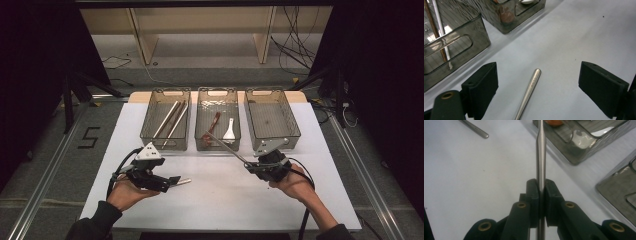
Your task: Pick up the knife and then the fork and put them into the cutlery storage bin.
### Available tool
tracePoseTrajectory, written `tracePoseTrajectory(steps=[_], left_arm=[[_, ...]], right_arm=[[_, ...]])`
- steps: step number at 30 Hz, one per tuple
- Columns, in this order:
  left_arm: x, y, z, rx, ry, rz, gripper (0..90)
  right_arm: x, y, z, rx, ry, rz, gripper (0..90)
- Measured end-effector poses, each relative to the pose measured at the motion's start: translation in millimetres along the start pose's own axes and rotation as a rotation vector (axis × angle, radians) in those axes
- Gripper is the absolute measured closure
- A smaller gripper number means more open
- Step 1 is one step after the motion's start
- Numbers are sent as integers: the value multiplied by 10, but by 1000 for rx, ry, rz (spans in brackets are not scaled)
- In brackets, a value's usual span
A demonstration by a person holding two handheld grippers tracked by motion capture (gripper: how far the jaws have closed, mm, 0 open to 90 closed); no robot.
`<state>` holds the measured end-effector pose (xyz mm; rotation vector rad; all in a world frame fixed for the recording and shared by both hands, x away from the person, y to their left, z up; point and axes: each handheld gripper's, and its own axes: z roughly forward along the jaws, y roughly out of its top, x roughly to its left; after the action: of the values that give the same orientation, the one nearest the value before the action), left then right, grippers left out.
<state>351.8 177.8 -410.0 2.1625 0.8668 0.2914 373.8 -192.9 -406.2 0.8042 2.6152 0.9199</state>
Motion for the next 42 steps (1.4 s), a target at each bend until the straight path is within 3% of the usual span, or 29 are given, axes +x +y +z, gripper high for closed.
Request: tracePoseTrajectory(steps=[15, 42], left_arm=[[-9, -52, -5, -15, 17, -5, 148], [77, -100, -37, -6, 29, -9, 148]], right_arm=[[-283, 131, -143, -67, -52, 85, 843], [-920, 342, -202, -93, -171, 263, 843]])
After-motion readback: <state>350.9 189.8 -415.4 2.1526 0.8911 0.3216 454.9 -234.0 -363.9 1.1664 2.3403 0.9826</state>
